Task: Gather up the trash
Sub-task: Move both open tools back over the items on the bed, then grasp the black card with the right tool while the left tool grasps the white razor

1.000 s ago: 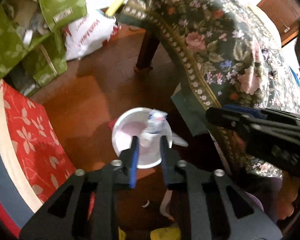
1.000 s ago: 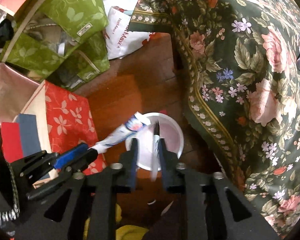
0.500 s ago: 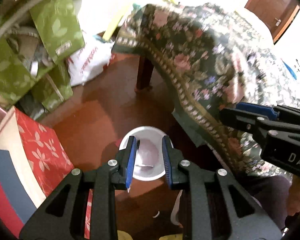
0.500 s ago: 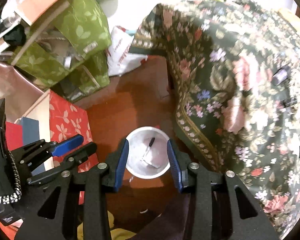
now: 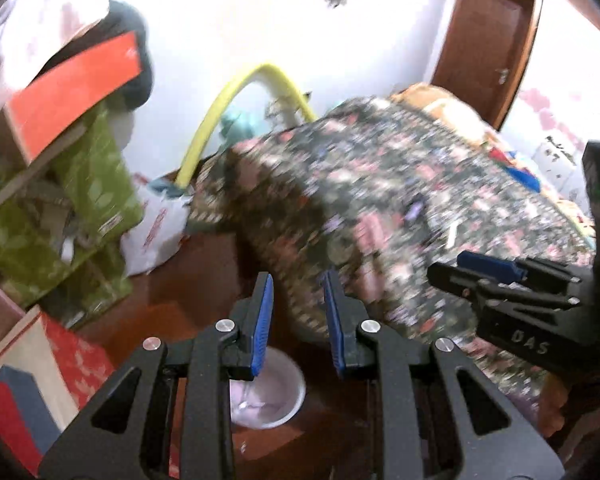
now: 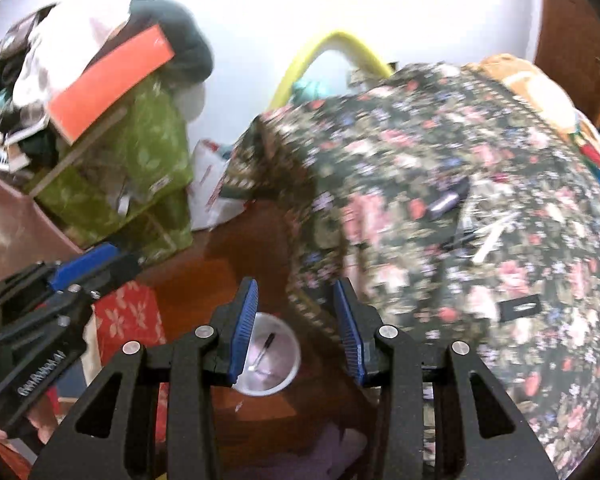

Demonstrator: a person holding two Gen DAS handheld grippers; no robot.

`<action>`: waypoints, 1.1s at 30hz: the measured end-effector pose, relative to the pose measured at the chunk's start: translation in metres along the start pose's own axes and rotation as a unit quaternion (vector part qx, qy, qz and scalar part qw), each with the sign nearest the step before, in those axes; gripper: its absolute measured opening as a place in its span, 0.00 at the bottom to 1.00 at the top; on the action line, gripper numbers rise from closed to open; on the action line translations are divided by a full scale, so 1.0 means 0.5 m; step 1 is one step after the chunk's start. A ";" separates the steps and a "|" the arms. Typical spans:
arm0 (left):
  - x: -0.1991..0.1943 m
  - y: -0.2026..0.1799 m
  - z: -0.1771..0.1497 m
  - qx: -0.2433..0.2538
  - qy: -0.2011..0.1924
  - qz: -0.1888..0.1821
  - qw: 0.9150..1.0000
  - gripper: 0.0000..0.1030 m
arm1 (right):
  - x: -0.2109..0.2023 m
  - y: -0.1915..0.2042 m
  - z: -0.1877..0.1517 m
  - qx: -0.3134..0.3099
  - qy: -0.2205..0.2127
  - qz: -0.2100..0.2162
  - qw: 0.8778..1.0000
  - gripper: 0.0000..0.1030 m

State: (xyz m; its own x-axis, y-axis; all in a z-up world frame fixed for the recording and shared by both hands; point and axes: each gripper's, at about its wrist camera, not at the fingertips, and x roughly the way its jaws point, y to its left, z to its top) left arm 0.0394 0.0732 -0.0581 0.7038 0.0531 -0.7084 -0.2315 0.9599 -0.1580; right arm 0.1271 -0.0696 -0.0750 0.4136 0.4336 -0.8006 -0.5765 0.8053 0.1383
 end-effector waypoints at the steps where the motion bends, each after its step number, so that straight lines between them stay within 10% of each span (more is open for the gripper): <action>1: -0.002 -0.013 0.008 0.003 -0.006 -0.007 1.000 0.23 | -0.009 -0.013 0.000 0.005 -0.006 -0.005 1.000 0.35; 14: 0.096 -0.210 0.070 0.055 -0.010 -0.073 0.996 0.23 | -0.026 -0.304 -0.053 0.109 0.006 -0.088 0.990 0.37; 18: 0.168 -0.247 0.067 0.054 0.023 -0.084 0.995 0.40 | -0.008 -0.393 -0.079 0.160 0.022 -0.096 0.982 0.47; 33: 0.346 -0.298 0.056 0.067 0.078 -0.070 0.992 0.46 | 0.121 -0.442 -0.085 0.227 0.061 -0.114 0.965 0.51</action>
State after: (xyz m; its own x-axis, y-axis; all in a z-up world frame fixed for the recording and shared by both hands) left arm 0.2145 -0.0529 -0.1379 0.6081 -0.1174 -0.7851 -0.0398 0.9832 -0.1779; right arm 0.2496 -0.2382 -0.1789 0.3905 0.1949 -0.8998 -0.0996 0.9805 0.1692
